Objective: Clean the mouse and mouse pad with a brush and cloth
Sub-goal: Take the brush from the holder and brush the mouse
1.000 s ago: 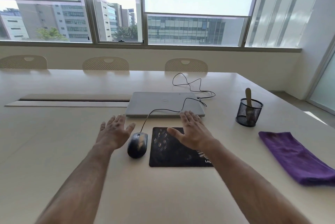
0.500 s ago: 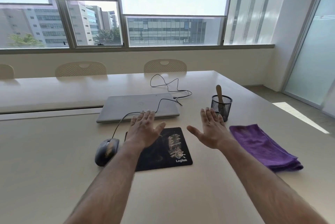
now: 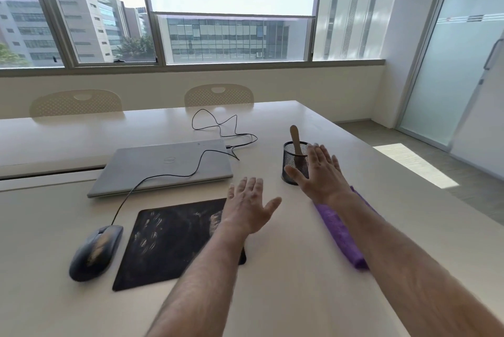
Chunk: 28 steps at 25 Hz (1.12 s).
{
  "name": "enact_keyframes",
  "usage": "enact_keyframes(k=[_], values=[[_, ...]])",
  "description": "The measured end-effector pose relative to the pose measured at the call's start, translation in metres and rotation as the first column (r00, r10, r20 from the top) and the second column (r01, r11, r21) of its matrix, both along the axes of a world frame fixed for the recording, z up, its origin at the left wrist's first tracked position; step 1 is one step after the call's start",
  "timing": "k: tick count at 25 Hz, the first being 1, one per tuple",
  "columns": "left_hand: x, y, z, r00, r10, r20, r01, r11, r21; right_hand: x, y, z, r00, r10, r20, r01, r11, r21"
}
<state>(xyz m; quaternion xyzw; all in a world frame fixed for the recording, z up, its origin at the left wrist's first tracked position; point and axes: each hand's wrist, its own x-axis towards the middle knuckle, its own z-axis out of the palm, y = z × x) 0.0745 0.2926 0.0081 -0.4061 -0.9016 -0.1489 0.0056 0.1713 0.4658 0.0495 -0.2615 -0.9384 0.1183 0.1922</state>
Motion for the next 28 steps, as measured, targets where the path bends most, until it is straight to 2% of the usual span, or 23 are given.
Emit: enact_keyframes(k=[6, 11, 17, 23, 28], values=[[-0.002, 0.044, -0.013, 0.998, 0.009, 0.056, -0.006, 0.999, -0.054, -0.04, 0.039, 0.029, 0.988, 0.027, -0.152, -0.055, 0.982, -0.183], [-0.01, 0.054, -0.019, 0.999, 0.022, 0.044, -0.016, 0.99, -0.137, -0.071, 0.062, 0.04, 0.99, -0.002, -0.144, -0.039, 0.959, -0.279], [-0.013, 0.057, -0.02, 0.999, 0.025, 0.034, -0.018, 0.982, -0.189, -0.095, 0.072, 0.041, 0.967, -0.088, -0.24, -0.009, 0.926, -0.377], [-0.014, 0.057, -0.022, 0.999, 0.028, 0.041, -0.02, 0.981, -0.192, -0.092, 0.07, 0.034, 0.945, -0.086, -0.315, -0.037, 0.931, -0.363], [-0.013, 0.057, -0.021, 0.999, 0.024, 0.039, -0.017, 0.983, -0.183, -0.077, 0.067, 0.04, 0.885, -0.07, -0.46, -0.085, 0.947, -0.309]])
